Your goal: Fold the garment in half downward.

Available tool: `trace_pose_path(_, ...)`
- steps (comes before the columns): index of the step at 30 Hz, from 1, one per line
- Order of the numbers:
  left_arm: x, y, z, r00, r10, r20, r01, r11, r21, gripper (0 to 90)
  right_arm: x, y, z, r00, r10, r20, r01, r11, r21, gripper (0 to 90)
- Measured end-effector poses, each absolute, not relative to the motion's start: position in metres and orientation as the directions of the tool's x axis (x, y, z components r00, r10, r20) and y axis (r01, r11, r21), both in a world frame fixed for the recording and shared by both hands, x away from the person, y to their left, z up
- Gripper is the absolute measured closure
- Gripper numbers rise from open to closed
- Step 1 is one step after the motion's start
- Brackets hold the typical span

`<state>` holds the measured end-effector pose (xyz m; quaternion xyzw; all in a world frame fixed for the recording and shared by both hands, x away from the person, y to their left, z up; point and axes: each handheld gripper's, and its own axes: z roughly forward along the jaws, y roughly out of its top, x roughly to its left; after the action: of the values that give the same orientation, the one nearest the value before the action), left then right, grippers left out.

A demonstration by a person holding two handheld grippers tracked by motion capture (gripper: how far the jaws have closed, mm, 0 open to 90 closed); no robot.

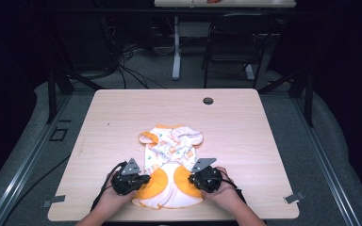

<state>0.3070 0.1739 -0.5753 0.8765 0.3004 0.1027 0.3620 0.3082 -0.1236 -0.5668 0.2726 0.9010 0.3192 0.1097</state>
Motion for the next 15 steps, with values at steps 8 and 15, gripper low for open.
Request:
trace_pose_path(8, 0.311, 0.178, -0.568, 0.793, 0.607, -0.048, 0.448, -0.527, 0.722, 82.0, 0.311, -0.127, -0.563, -0.822, 0.569, -0.004, 0.427, 0.621, 0.657, 81.6)
trace_pose_path(15, 0.32, 0.187, -0.565, 0.763, 0.642, -0.077, 0.471, -0.469, 0.747, 79.3, 0.317, -0.131, -0.558, -0.802, 0.597, -0.013, 0.419, 0.579, 0.699, 79.4)
